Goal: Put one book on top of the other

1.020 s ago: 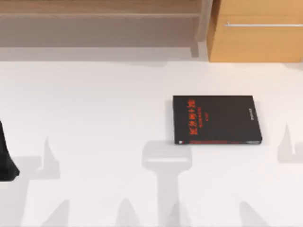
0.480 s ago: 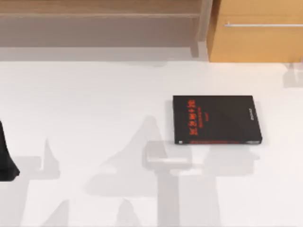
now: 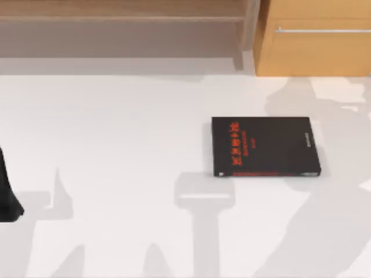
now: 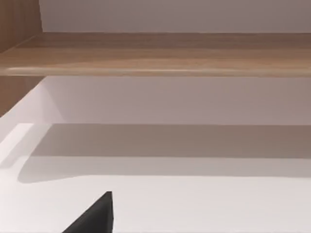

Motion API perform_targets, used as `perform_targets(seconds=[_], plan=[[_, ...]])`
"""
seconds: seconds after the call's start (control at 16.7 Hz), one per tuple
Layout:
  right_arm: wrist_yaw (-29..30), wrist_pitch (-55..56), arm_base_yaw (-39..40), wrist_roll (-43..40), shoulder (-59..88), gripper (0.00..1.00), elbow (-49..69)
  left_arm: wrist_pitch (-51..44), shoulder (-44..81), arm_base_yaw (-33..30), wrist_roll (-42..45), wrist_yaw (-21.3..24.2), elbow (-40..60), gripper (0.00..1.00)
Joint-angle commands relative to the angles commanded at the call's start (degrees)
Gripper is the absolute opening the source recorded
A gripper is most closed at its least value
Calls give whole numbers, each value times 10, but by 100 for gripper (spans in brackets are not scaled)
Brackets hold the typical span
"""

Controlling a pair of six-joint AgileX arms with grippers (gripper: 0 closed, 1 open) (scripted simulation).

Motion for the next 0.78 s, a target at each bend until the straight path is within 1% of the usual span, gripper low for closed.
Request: perform_targets(seconds=[0.24,0.78], plan=[[-21,27,-23,-1,80,100,67,0,0,0,0,0,0,100],[-27,15,-29,-1,87,100,89,0,0,0,0,0,0,100]])
